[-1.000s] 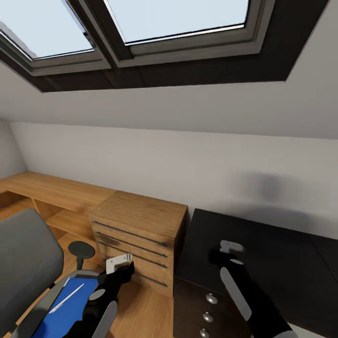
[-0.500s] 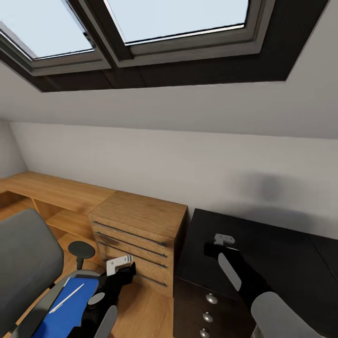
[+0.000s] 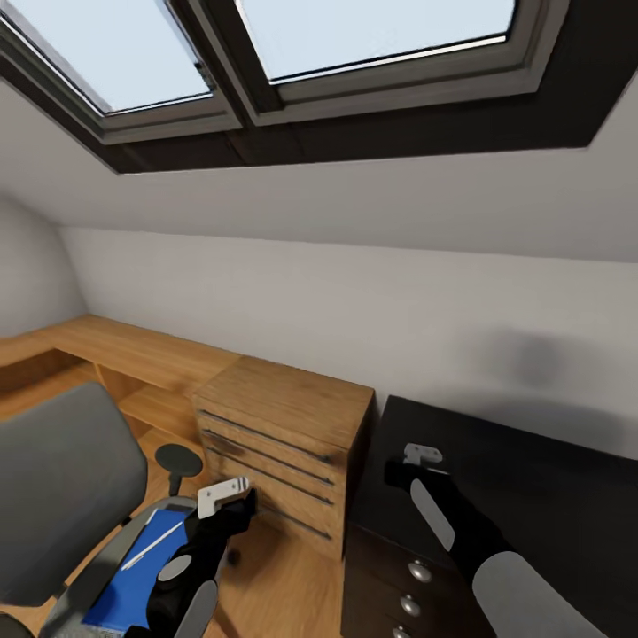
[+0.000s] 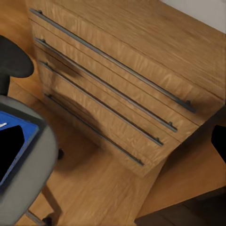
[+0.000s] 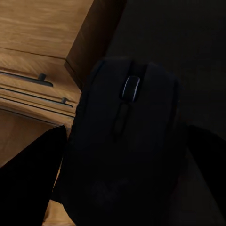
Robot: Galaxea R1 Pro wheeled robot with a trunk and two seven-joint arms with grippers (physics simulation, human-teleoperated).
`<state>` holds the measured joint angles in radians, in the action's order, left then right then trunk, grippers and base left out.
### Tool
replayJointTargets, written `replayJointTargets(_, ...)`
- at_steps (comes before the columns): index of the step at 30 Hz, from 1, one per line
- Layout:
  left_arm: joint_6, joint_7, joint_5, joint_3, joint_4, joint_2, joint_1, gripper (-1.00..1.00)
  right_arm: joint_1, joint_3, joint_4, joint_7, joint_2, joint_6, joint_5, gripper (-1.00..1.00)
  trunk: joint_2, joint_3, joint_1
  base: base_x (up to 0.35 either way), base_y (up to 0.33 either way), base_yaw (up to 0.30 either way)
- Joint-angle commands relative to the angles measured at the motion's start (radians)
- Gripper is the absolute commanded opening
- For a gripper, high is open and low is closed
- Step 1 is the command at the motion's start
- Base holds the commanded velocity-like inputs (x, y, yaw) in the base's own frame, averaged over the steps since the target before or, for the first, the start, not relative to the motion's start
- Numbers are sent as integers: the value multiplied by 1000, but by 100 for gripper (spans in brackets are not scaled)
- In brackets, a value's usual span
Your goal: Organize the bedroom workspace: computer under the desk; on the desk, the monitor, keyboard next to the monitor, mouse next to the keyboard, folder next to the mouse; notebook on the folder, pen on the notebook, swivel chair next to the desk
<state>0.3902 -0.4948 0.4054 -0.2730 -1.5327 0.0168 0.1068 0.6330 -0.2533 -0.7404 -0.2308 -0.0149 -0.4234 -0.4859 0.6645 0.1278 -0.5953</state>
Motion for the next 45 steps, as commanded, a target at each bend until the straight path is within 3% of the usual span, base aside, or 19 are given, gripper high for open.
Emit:
replayJointTargets(1,3,-8,8,-2,-1,0,1,100,1,-5,-2,-5,-2,-6,-13,-100,1,2,0,0,0,251)
replayJointTargets(6,3,-8,10,-2,-5,0,1,100,1,-3,-2,-5,-3,-18,-21,-100,1,7,0,0,0,220)
replayJointTargets(19,3,-10,10,-2,-6,0,1,100,1,17,45,-4,-5,-58,-46,-100,92,48,-50,0,0,9)
replayJointTargets(45,3,-10,10,-2,-6,0,1,100,1,26,55,-5,-5,-63,-48,-100,274,130,-150,0,0,0)
